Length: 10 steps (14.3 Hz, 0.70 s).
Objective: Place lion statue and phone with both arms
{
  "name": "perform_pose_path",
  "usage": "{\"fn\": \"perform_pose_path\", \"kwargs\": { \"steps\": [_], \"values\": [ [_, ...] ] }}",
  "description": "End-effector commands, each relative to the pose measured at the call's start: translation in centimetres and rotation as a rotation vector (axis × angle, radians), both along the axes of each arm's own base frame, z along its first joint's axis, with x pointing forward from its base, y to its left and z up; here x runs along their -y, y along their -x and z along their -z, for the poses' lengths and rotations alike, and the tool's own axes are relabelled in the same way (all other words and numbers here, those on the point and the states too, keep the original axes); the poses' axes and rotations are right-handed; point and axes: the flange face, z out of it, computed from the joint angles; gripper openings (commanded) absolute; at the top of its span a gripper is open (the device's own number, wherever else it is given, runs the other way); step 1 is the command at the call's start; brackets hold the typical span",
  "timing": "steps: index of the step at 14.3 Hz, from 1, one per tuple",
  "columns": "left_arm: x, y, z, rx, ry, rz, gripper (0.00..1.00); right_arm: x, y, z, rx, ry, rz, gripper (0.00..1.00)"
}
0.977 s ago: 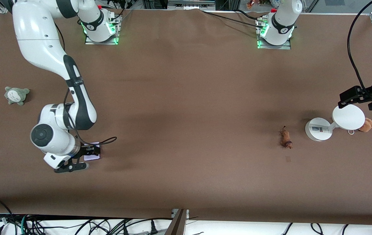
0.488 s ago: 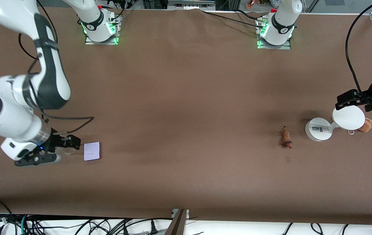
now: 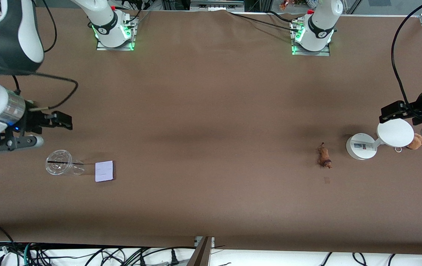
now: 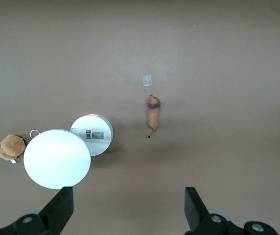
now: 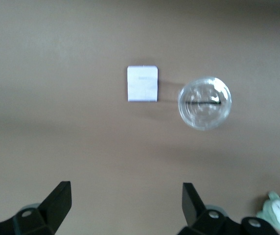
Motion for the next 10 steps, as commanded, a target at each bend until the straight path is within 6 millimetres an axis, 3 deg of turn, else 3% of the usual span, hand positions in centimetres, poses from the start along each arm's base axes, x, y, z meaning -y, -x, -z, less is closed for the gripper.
{"fn": "perform_pose_path", "kwargs": {
  "steps": [1,3,5,8,10],
  "values": [
    [0.0,0.0,-0.8,-0.002,0.008,0.014,1.0,0.5,2.8,-2.4,-0.052,0.012,-0.003,1.0],
    [0.0,0.0,-0.8,-0.002,0.008,0.014,1.0,1.5,4.7,-5.3,-0.015,0.003,0.007,1.0],
    [0.0,0.0,-0.9,-0.001,0.008,0.013,1.0,2.6,6.0,-6.7,0.0,-0.003,0.023,1.0],
    [-0.3,0.0,-0.8,-0.002,0.008,0.01,1.0,2.8,6.0,-5.1,-0.032,-0.004,0.02,1.0],
    [-0.2,0.0,-0.9,-0.001,0.008,0.01,1.0,2.6,5.2,-5.5,-0.029,0.013,0.015,1.0]
  ]
}}
